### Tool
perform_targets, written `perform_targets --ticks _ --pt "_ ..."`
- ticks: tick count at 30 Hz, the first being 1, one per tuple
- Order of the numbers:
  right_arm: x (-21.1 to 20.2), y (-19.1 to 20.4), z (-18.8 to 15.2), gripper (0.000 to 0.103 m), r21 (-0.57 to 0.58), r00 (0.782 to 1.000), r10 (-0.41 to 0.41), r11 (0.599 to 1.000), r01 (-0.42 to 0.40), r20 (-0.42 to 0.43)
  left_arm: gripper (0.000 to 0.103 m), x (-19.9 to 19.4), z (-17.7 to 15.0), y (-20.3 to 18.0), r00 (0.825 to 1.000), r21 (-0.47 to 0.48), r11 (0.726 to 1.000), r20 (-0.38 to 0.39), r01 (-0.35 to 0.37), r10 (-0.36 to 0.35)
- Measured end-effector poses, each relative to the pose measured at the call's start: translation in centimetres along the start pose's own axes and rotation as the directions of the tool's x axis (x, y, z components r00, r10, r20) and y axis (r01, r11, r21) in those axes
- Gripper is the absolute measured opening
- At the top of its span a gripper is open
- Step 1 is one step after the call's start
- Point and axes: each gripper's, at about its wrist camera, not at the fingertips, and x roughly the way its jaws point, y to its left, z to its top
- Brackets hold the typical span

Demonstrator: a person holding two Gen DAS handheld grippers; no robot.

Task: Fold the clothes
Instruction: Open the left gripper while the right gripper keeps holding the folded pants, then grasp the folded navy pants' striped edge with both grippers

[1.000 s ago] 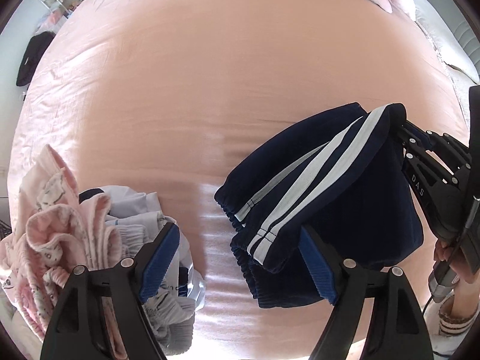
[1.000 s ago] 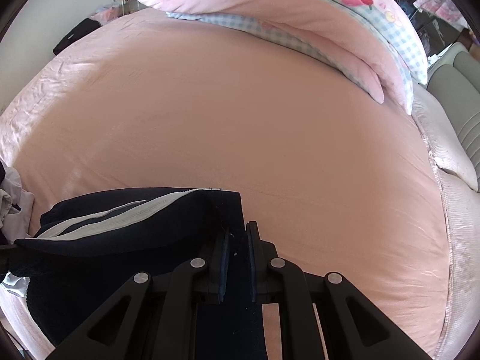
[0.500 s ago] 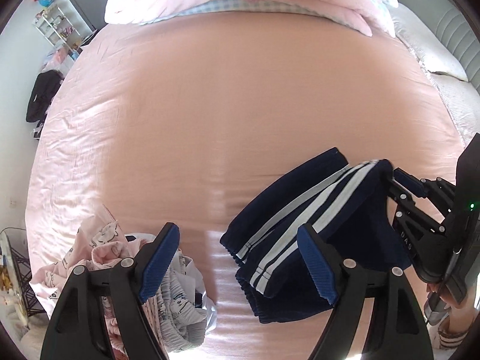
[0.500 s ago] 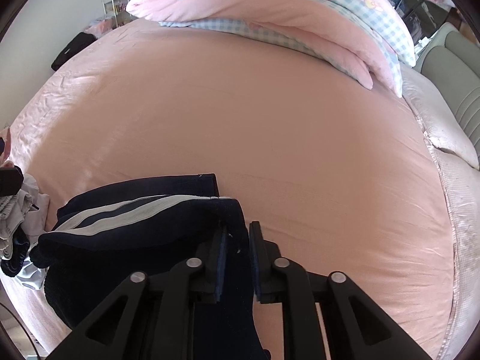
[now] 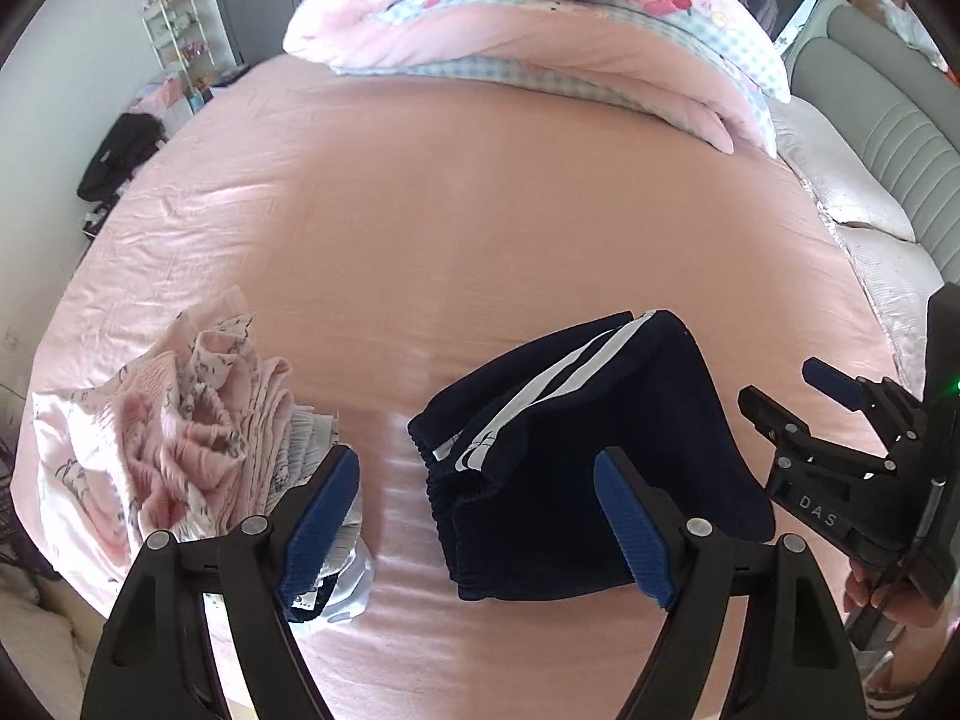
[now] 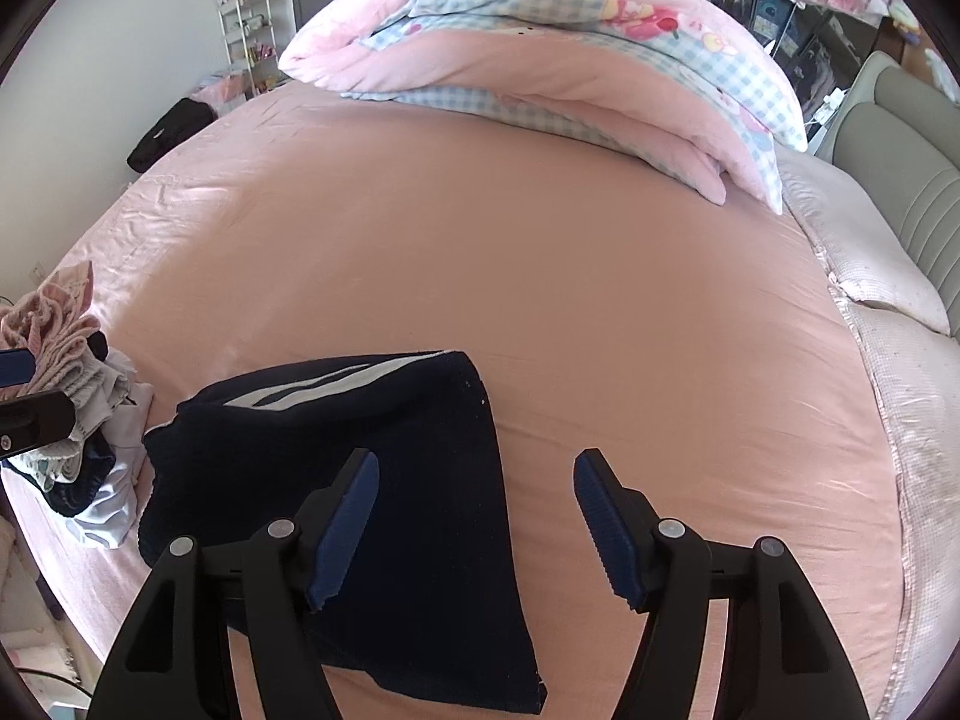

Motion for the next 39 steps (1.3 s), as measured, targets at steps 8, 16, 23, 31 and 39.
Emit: perform_targets --ticks 8,16,23,31,39 --pt "0.2 0.5 -2.1 0.067 -0.015 0.999 0.045 0.999 -0.046 -0.023 0.08 3.5 -4.2 -2.4 1.0 0.047 0.999 0.007 0.007 -0.007" --pt "0.5 0.4 -3.2 0.067 -0.003 0.992 0.12 0.993 -0.12 -0.027 0.08 6.4 -4.8 -1.6 0.998 -0.017 0.998 0.022 0.064 -0.063" --pt "1.9 0.3 -2.8 0.007 0.06 0.967 0.25 0.967 -0.248 -0.038 0.017 7.8 -4.1 0.0 0.991 -0.142 0.981 0.048 0.132 -0.127" --pt "4.3 1.6 -1.6 0.007 0.092 0.94 0.337 0.939 -0.331 -0.06 0.013 9.6 -4.0 0.2 0.986 -0.168 0.972 0.026 0.166 -0.164" --pt "8.5 3.1 -0.3 0.007 0.101 0.937 0.326 0.944 -0.314 -0.129 0.013 11.9 -2.4 1.5 0.981 -0.283 0.942 -0.013 0.181 -0.192"
